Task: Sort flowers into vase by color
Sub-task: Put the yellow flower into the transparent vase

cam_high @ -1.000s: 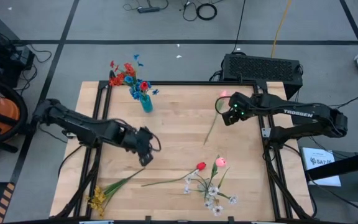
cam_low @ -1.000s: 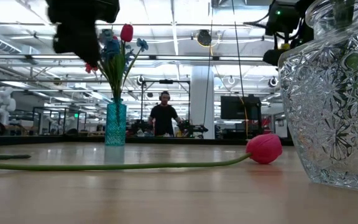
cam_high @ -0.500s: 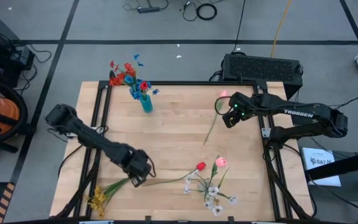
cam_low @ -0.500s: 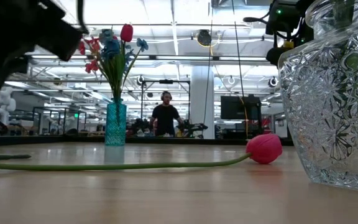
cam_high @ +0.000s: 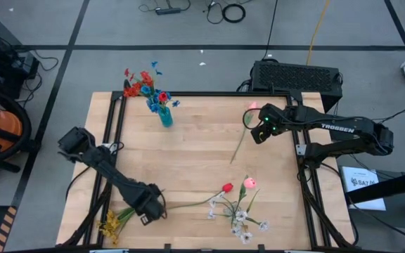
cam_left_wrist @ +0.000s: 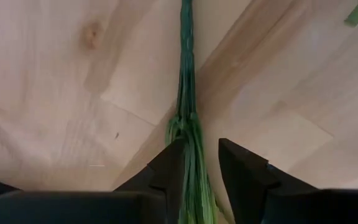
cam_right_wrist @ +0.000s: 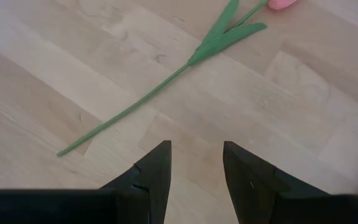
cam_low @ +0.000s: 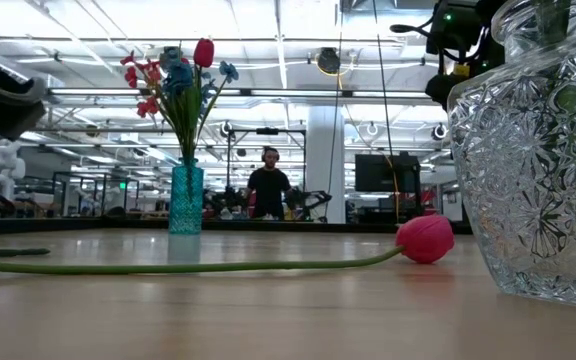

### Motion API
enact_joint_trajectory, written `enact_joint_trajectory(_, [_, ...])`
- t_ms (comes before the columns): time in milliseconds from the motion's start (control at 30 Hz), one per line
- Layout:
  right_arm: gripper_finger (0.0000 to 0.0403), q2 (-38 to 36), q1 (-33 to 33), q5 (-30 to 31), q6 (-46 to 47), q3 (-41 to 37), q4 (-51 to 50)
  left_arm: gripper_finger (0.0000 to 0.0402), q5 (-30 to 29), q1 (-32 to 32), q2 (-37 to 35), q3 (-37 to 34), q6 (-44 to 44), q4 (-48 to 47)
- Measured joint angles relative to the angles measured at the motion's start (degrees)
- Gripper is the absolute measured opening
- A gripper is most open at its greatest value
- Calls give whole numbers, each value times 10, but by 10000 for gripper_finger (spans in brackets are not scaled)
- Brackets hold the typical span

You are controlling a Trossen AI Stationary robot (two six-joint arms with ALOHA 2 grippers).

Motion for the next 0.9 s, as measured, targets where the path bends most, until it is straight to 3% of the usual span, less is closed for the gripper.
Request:
enact_joint_trajectory(267, [137, 0, 0, -1, 2, 0, 12, 187, -24, -25, 0, -34, -68, 6])
enact_joint_trajectory(467, [137, 0, 0, -2, 2, 0, 12, 202, 30, -28, -6, -95, -131, 92])
enact_joint_trajectory(600, [137, 0, 0, -2, 2, 0, 12, 153, 45, -19, -8, -93, -103, 99])
enact_joint_trajectory(767, [137, 0, 0, 0, -16, 0, 23, 28, 57, 10, -23, -82, -42, 95])
enact_joint_trajectory(900, [137, 0, 0, -1, -78, 0, 42, 18, 54, 47, -51, -74, -12, 83])
